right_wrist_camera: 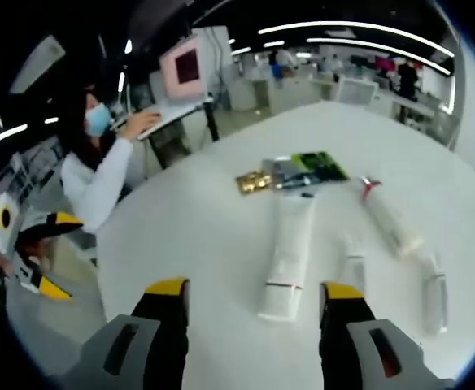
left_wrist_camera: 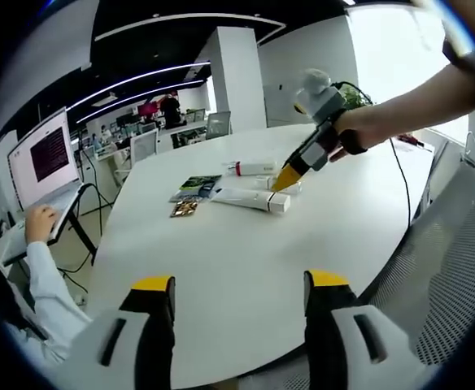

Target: Arrange the skincare products in the storage area until every visible bottle or jar stands upright without overlapping.

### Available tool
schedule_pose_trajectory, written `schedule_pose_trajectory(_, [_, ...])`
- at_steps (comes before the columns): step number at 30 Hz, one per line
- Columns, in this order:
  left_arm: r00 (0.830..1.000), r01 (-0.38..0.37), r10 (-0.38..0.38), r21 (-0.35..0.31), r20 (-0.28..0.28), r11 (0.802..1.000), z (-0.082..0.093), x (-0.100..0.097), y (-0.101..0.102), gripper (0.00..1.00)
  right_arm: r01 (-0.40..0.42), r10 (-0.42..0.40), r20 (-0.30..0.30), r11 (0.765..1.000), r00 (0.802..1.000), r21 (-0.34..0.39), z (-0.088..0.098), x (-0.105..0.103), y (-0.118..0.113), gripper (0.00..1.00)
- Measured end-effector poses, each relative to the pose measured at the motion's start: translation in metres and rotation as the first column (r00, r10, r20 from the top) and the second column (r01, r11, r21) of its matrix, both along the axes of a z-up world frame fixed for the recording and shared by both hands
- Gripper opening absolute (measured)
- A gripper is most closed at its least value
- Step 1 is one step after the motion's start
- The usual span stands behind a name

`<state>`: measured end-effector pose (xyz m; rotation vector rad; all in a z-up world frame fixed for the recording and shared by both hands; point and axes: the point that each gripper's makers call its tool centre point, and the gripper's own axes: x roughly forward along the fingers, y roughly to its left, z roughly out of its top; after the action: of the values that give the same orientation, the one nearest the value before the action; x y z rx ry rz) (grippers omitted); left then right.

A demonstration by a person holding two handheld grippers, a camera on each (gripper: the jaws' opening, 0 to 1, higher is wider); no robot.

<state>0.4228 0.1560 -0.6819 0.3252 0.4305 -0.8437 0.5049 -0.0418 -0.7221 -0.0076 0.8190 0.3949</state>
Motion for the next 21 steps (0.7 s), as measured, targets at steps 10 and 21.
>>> schedule_pose_trajectory(10, [1.0,-0.011,0.011,-0.004,0.0,1.0,0.0,0.001,0.001,0.58,0.039,-0.047,-0.111,0.997,0.993,-0.066,-0.02,0.039,-0.007,0.63])
schedule_pose_trajectory(21, [0.999,-0.048,0.048,-0.027,-0.002,0.999,0.002,0.006,0.005,0.58,0.032,-0.053,-0.183,0.993,0.982,-0.114,-0.043,0.07,-0.007,0.58])
